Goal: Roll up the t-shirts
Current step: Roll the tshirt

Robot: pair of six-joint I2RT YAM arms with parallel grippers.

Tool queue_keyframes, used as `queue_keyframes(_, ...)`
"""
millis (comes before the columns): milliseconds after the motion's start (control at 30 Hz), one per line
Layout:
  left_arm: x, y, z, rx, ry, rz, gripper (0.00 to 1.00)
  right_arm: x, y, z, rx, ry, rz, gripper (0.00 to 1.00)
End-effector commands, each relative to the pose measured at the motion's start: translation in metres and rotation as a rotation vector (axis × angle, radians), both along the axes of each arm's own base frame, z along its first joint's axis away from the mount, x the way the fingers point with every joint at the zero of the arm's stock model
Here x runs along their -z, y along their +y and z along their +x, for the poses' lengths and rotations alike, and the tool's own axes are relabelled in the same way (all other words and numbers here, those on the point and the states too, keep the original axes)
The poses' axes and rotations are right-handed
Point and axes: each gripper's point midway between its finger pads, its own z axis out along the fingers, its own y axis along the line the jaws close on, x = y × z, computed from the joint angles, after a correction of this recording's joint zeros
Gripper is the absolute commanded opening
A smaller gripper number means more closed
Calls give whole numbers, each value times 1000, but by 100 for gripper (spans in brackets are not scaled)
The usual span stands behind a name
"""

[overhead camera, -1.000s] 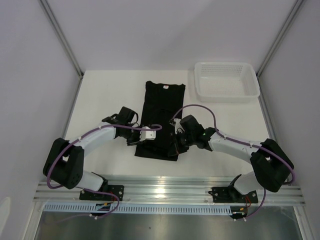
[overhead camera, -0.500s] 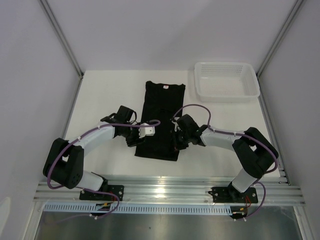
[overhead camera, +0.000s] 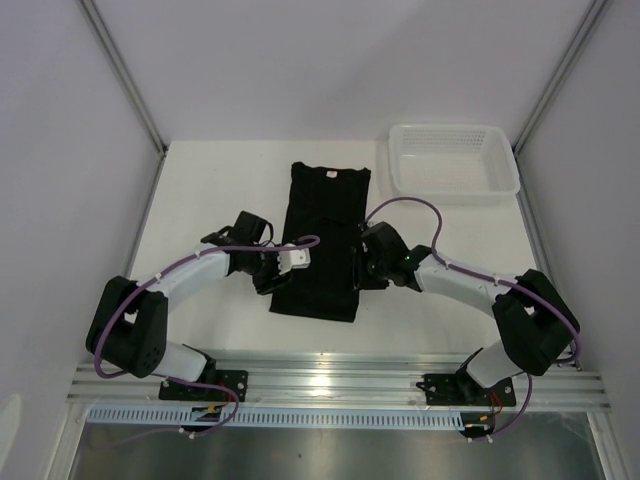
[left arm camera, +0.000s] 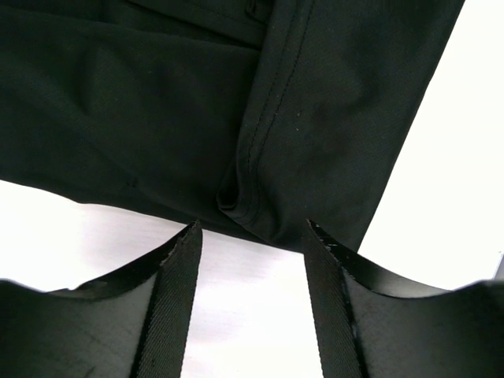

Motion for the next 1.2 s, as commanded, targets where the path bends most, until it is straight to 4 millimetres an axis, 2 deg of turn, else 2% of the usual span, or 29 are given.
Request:
queue_keyframes(0, -18, -11, 13, -30, -34, -68, 55, 17, -6, -6, 40, 43, -67, 45)
queue_keyframes(67, -18, -10, 13, -27, -33, -66, 51, 19, -3, -6, 40, 48, -64, 45)
queue_keyframes(200, -15, -8, 11, -21, -28, -53, 50, 21, 3, -7, 31, 61, -41, 42)
queue_keyframes(433, -14, -7, 11, -19, -37, -51, 49, 28, 4, 0, 20, 49, -72, 32)
queue_keyframes(567, -14, -7, 10, -16, -39, -50, 49, 34, -6, 4, 37, 44, -130, 34)
queue_keyframes(733, -14, -7, 9, -13, -40, -52, 49, 35, -1, 9, 13, 18, -129, 33)
queue_keyframes(767, -14, -7, 9, -13, -40, -53, 49, 35, 3, 7, -5, 22, -118, 26)
queue_keyframes(900, -13, -6, 8, -10, -39, -50, 49, 28, 9, 10, -24, -7, -95, 8)
queue_keyframes(1000, -11, -6, 8, -11, -40, -47, 49, 23, 11, 12, -51, -40, -84, 2)
queue_keyframes(1167, -12, -6, 8, -14, -42, -52, 49, 8, 13, 15, -129, -125, -81, 1)
